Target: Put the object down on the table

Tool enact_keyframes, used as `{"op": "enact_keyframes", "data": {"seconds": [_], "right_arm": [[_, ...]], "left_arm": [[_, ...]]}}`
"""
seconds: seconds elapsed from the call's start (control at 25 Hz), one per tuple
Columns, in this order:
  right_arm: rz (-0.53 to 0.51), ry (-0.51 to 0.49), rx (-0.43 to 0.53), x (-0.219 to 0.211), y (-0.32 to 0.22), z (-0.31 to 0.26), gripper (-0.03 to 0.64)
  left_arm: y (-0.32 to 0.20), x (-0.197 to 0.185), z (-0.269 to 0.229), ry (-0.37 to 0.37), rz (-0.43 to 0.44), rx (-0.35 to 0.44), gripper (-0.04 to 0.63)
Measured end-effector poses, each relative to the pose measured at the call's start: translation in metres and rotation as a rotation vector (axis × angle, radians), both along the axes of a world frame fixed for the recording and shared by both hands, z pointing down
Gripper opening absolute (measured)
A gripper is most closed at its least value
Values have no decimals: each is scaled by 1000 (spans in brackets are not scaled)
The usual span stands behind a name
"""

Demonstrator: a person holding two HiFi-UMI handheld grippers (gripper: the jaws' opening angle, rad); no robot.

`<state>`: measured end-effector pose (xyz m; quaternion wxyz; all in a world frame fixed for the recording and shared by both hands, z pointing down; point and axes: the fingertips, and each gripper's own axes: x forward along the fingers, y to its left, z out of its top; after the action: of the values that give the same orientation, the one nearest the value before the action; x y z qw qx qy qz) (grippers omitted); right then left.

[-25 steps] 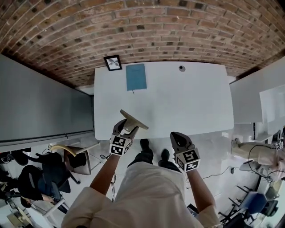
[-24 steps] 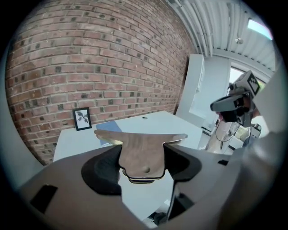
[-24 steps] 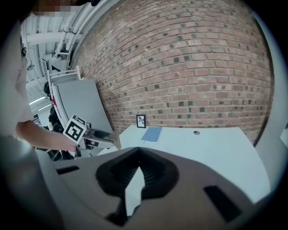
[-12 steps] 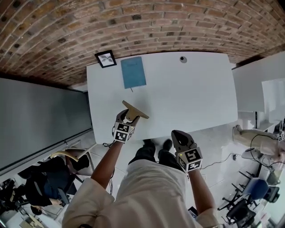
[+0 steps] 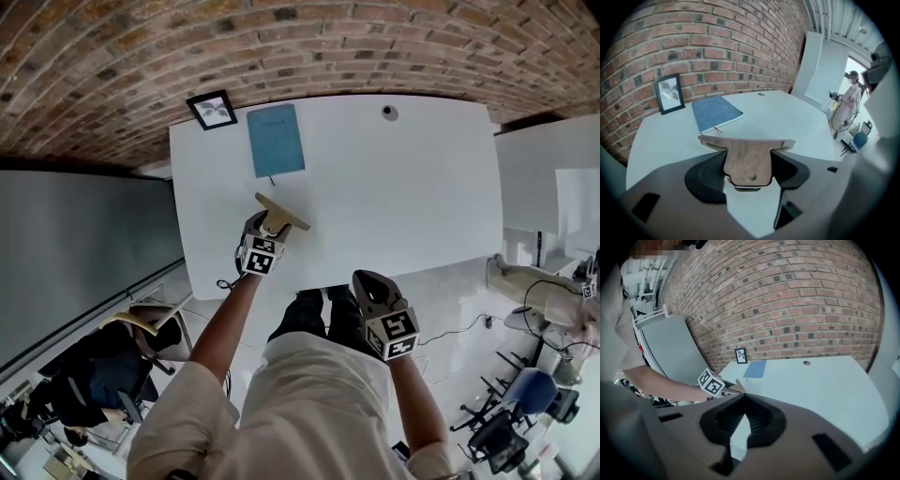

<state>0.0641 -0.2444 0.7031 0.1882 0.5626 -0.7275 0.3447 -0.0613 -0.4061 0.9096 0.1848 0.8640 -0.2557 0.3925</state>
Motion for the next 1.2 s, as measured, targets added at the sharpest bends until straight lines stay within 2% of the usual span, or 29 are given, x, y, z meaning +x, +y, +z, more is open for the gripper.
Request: {"op": "enact_keyframes", "data": {"seconds": [0.2, 0.4, 0.72, 1.0, 1.2], "right_arm": [[22, -37, -21, 9, 2, 3, 2], [22, -41, -39, 18, 2, 13, 2], [22, -39, -48, 23, 3, 18, 2], [18, -27, -30, 34, 2, 9, 2], [2, -22, -7, 37, 4, -3, 2]], "left_arm": [[0, 0, 22, -74, -6, -16, 278], [-2, 5, 34, -88, -27, -26, 279], [-5, 11, 40, -97, -37, -13, 288], [2, 16, 39, -65, -49, -67, 362], [3, 12, 28, -53, -71, -59, 380]]}}
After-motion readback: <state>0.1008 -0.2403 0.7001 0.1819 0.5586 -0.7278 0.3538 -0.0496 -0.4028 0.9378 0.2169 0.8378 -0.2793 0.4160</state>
